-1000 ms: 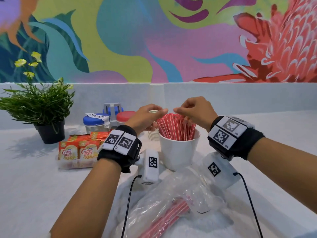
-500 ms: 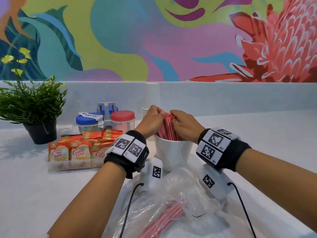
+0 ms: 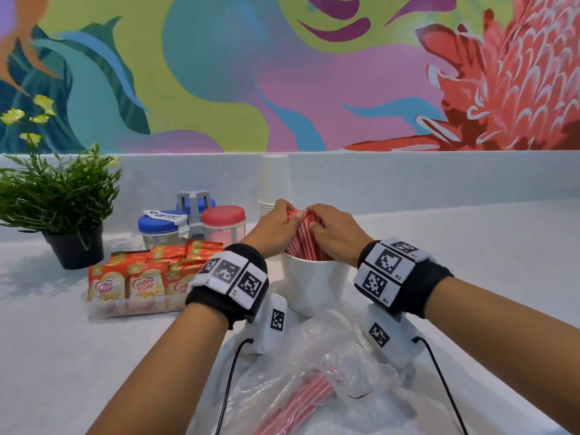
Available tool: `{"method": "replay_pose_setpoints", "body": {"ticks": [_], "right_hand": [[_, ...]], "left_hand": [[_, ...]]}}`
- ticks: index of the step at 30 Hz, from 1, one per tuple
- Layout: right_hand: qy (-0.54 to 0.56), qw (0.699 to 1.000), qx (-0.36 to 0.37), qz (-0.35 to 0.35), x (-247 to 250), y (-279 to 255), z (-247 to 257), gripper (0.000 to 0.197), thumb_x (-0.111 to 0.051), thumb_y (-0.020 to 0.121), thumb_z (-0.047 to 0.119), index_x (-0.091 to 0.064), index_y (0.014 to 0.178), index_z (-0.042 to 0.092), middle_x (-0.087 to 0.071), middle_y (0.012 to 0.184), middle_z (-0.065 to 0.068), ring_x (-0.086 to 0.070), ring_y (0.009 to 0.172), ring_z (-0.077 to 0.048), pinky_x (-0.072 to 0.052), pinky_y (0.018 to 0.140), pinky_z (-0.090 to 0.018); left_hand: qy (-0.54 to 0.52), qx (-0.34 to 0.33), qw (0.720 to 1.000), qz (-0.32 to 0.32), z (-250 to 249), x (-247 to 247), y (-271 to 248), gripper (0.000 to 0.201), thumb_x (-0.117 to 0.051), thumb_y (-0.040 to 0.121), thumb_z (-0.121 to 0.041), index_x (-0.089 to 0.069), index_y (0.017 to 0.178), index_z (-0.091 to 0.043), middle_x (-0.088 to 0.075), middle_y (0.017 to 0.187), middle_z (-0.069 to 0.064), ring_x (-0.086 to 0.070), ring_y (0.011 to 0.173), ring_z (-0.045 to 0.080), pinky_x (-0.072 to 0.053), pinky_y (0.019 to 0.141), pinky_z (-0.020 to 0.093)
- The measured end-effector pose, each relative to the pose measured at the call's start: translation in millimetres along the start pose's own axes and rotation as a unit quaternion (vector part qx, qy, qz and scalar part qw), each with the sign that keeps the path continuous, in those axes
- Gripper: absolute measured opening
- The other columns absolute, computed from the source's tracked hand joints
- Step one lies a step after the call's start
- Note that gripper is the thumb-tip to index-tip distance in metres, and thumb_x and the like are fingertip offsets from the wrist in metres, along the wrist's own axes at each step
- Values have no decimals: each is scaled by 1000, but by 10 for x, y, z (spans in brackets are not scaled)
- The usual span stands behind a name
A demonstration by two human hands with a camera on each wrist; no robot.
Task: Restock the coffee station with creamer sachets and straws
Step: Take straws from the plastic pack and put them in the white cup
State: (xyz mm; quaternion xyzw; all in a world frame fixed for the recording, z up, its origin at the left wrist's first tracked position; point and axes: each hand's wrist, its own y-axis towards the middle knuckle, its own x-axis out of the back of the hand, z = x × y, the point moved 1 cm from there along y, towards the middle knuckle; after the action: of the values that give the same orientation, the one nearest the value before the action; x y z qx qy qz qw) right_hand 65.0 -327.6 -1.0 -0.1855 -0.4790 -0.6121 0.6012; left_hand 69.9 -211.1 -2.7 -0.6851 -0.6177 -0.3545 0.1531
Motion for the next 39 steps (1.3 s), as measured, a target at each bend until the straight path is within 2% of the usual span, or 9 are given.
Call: {"method": "replay_pose_setpoints", "body": {"ticks": [4, 8, 13, 17, 20, 26, 30, 35, 39], "right_hand": [[15, 999, -34, 8, 77, -17, 13, 46, -38, 96, 15, -34, 141, 7, -36, 148, -11, -35, 135, -25, -27, 109, -30], [32, 998, -49, -17, 244, -18, 118, 48, -42, 96, 21, -32, 141, 8, -33, 149, -9, -32, 137, -24, -26, 109, -30], [83, 992, -75, -55, 448, -211, 242, 40, -47, 92, 23, -44, 129, 7, -44, 136, -14, -47, 121, -28, -36, 89, -27], [165, 976, -136, -43, 497, -495, 220, 24, -50, 89, 20, -50, 110, 8, -53, 116, -12, -53, 107, -28, -49, 88, -40], [259, 947, -190, 14, 406, -844, 177, 6, -48, 89, 16, -47, 91, 10, -50, 93, -8, -53, 82, -22, -47, 69, -33], [302, 914, -257, 82, 104, -1381, 64, 21, -42, 88, -1, -43, 70, 9, -46, 70, -7, -46, 57, -15, -39, 42, -21], [347, 888, -277, 120, -37, -1581, 19, 29, -29, 88, -8, -43, 67, 7, -43, 64, -10, -38, 53, -17, -32, 40, -21], [379, 881, -234, 161, 55, -1853, 126, 28, -29, 84, -13, -56, 89, -3, -52, 68, -14, -42, 49, -20, -38, 35, -18], [416, 878, -177, 157, 82, -1965, 178, 32, -28, 85, -17, -52, 68, -3, -56, 94, -20, -45, 40, -14, -43, 38, -19]], "left_hand": [[-27, 34, 999, 5, 18, 123, -108, 55, -25, 99, -44, -18, 143, -12, -38, 146, 16, -42, 131, 28, -33, 97, 30], [-27, 53, 998, -17, -126, 362, -288, 56, -23, 99, -47, -19, 144, -13, -36, 147, 16, -39, 133, 28, -31, 104, 34], [-14, 51, 998, -28, -285, 572, -538, 56, -26, 97, -51, -27, 138, -14, -42, 142, 12, -45, 128, 27, -33, 110, 43], [16, 72, 997, -15, -298, 562, -846, 55, -33, 91, -60, -36, 127, -20, -50, 132, 11, -48, 123, 28, -35, 107, 46], [11, 87, 996, 26, -266, 400, -1165, 44, -40, 95, -47, -40, 124, -14, -52, 120, 8, -52, 113, 23, -40, 100, 39], [101, 126, 981, 106, -132, 15, -1663, 47, -43, 96, -40, -43, 129, -7, -52, 128, 10, -51, 108, 21, -38, 87, 30], [184, 123, 965, 139, -60, -160, -1843, 60, -47, 91, -49, -50, 123, 2, -55, 126, 16, -54, 113, 31, -39, 85, 31], [242, 118, 954, 132, -62, -250, -2095, 42, -55, 88, -40, -58, 102, 0, -54, 97, 12, -51, 84, 26, -39, 70, 30], [234, 106, 959, 121, -112, -312, -2181, 31, -57, 86, -22, -56, 104, 3, -56, 113, 21, -55, 103, 35, -44, 78, 37]]}}
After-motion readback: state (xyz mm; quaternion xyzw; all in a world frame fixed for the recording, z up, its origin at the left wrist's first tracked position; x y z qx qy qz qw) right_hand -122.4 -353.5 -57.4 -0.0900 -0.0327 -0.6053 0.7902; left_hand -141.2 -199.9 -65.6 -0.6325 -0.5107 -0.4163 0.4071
